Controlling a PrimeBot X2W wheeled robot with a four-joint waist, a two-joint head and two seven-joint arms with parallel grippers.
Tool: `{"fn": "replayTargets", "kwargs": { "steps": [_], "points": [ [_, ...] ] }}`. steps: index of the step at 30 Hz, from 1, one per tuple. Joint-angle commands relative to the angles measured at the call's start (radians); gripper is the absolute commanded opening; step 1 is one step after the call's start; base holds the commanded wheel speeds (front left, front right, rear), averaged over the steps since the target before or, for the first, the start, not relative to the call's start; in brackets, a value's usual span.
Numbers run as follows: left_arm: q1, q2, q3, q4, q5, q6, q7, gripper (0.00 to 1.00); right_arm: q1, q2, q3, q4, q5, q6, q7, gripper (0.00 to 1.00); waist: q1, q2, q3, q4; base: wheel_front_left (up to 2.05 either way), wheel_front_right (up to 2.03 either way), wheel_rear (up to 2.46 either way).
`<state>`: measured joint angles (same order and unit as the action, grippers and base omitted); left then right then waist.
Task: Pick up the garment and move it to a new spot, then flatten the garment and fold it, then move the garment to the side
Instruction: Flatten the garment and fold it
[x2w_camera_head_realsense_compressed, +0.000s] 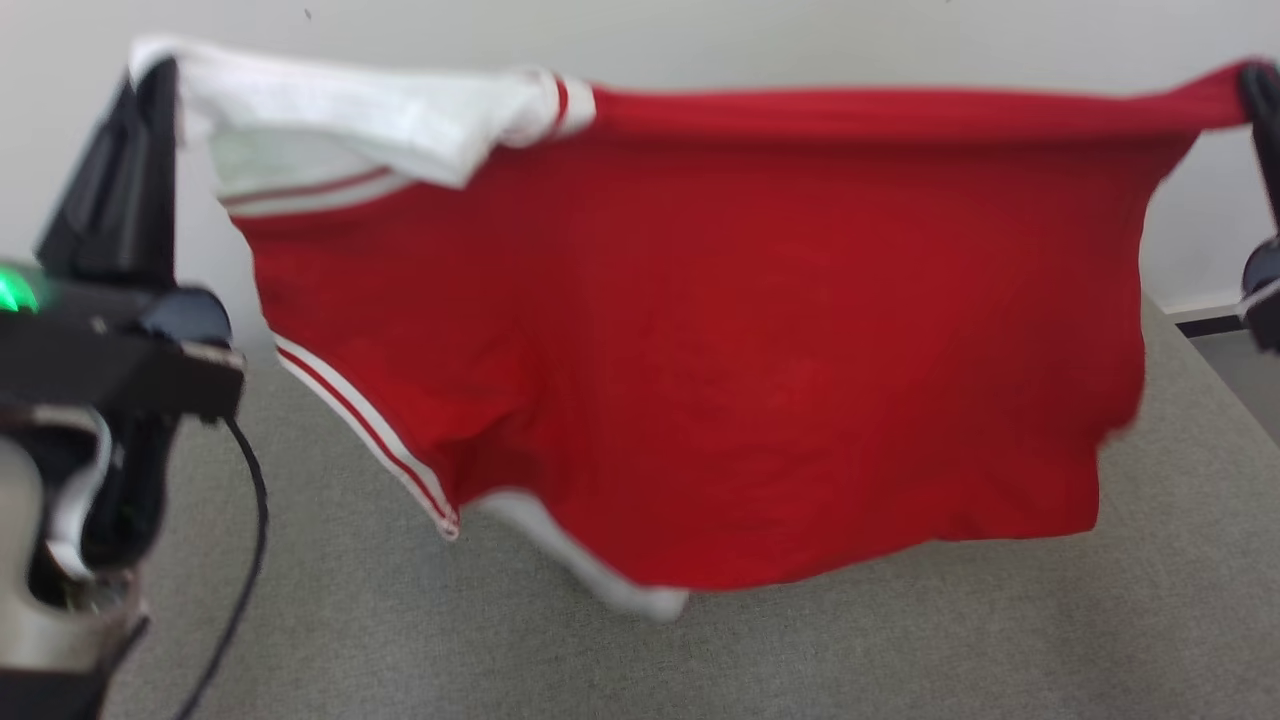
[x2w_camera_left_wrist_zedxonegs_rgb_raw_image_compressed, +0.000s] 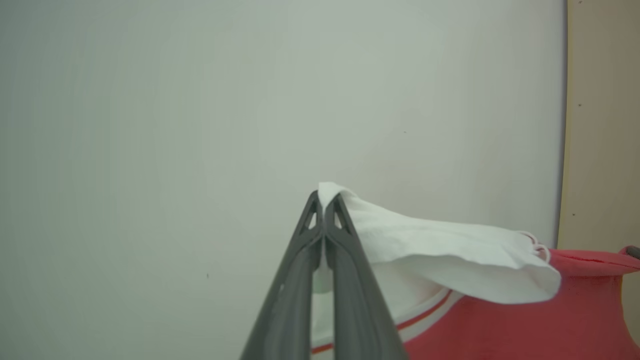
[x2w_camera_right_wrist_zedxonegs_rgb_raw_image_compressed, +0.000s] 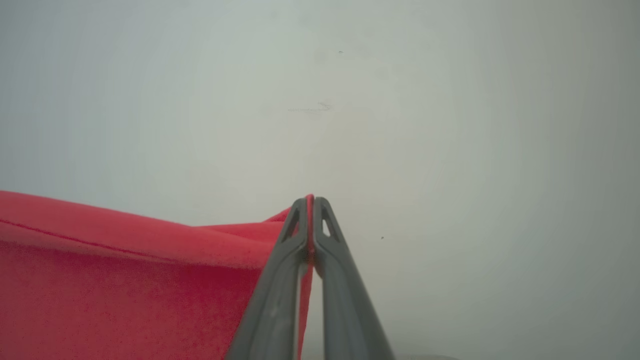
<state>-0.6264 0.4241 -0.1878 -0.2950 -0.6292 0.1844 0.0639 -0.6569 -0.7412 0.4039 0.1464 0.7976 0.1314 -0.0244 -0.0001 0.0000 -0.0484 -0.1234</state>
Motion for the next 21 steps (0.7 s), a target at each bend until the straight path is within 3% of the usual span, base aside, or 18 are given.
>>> {"fn": "replayTargets", "kwargs": {
  "steps": [1,6,11,17,21],
  "points": [
    [-0.054,0.015,0.007,0.022,0.001,-0.009,0.019,0.00,-0.044,-0.020,0.014,-0.009,0.020,-0.001,0.025,0.00,0.0001,0.0000,-0.011,-0.008,0.00,0.00,0.00],
    [-0.155,0.031,-0.005,0.083,-0.010,-0.033,0.066,0.00,-0.131,-0.042,0.045,-0.006,0.041,-0.001,0.067,0.00,0.0001,0.0000,-0.009,-0.010,0.00,0.00,0.00],
    [-0.267,0.050,-0.028,0.209,0.005,-0.070,0.086,0.00,-0.226,-0.016,0.108,0.050,0.059,-0.001,0.093,0.00,0.0001,0.0000,0.025,-0.010,0.00,0.00,0.00],
    [-0.469,0.083,-0.122,0.474,0.161,-0.157,-0.009,0.00,-0.401,0.071,0.228,0.232,0.022,-0.001,0.062,0.00,0.0001,0.0000,0.125,0.000,0.00,0.00,0.00],
    [-0.667,0.034,-0.189,0.663,0.267,-0.178,-0.115,0.00,-0.566,0.122,0.276,0.386,-0.018,-0.001,-0.004,0.00,0.0001,0.0000,0.256,0.029,0.00,0.00,0.00]
  ]
}}
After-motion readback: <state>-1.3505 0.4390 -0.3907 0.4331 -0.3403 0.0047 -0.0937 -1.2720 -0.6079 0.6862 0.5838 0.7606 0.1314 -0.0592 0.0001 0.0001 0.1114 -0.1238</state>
